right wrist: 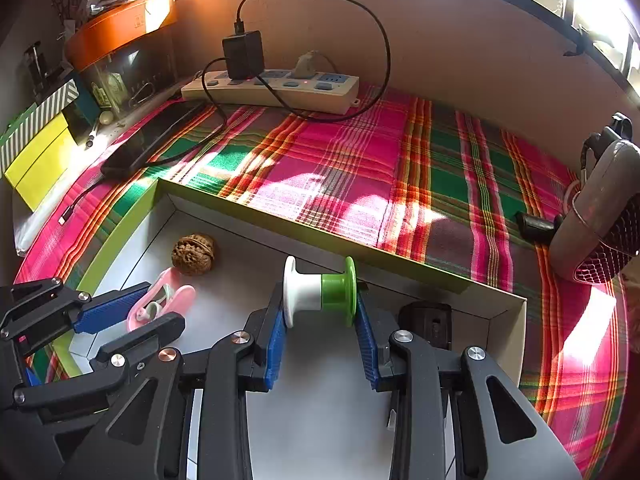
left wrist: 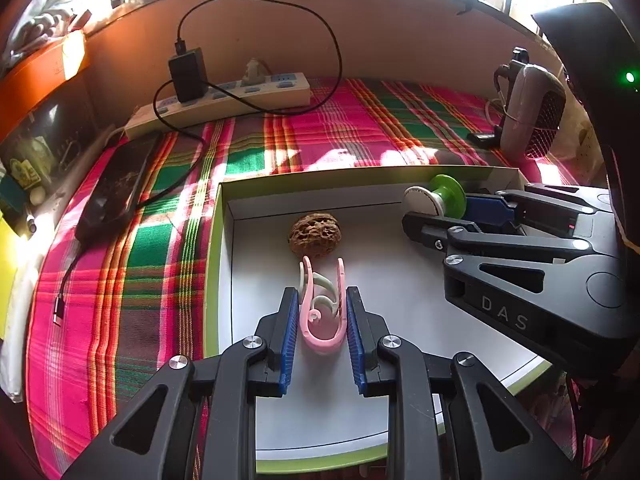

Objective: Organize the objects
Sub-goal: 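Carry the spool and the pink clip over the box with both grippers, then open the left gripper to drop the pink clip while the right gripper releases the spool, then lift both open grippers away from the box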

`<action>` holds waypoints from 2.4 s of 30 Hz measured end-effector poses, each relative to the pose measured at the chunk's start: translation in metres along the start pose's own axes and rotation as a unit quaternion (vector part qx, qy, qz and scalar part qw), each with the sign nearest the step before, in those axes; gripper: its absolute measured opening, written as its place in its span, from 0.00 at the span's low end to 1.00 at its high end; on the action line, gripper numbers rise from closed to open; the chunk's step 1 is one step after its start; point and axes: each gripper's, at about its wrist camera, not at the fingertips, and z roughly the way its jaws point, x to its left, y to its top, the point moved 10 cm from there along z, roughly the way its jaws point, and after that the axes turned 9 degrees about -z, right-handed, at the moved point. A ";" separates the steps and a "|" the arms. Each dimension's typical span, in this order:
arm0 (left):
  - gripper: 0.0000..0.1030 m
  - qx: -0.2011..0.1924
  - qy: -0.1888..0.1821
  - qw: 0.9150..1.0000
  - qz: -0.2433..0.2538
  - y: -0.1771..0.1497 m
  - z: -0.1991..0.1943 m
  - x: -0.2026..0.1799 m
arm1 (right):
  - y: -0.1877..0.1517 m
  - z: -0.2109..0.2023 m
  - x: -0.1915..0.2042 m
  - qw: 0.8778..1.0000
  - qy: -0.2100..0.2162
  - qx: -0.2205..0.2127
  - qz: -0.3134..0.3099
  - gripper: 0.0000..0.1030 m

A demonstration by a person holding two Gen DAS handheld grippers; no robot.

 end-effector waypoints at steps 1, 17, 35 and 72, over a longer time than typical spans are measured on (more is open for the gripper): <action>0.20 0.000 0.002 1.000 0.001 0.000 0.000 0.000 | 0.000 0.001 -0.001 1.000 -0.001 0.002 0.001 0.32; 0.21 -0.001 0.014 1.000 0.009 0.000 0.002 0.000 | -0.002 0.005 0.000 1.000 -0.011 0.014 -0.006 0.32; 0.25 0.000 0.014 1.000 0.009 0.001 0.001 0.002 | -0.001 0.004 0.001 1.000 -0.012 0.016 0.001 0.45; 0.28 -0.042 0.003 0.999 -0.007 -0.010 -0.061 0.003 | -0.021 -0.072 0.003 0.998 -0.026 -0.049 0.039 0.48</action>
